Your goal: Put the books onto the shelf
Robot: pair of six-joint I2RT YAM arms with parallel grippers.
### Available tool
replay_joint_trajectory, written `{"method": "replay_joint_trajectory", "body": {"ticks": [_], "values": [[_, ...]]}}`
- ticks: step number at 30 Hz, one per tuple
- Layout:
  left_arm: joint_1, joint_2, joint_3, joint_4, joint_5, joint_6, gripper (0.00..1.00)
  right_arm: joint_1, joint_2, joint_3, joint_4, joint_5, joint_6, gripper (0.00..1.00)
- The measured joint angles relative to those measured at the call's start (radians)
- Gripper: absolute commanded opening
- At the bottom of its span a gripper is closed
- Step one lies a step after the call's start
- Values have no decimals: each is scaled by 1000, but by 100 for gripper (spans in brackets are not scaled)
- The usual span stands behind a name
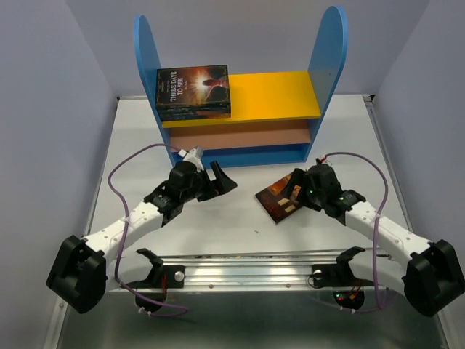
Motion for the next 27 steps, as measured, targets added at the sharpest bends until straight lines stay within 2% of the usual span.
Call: {"method": "replay_joint_trajectory", "body": {"ticks": [5,9,11,15,23,27], "values": [[-27,21,-14,21,30,-4,99,0,-10,66,-36,129,-69,100],[-69,97,-14,44,57,-12,99,-49,121,118,-35,168,-133,100],[-89,124,-14,53,61,-16,99,-122,172,121,-13,155,-166,100],[-116,132,-14,69,67,-21,99,-308,254,129,36,101,-255,100],[-131,133,-14,78,72,-35,99,-311,352,136,137,-96,-339,100],[-137,118,-32,81,71,-45,99,-284,317,80,201,-179,-312,100]]}}
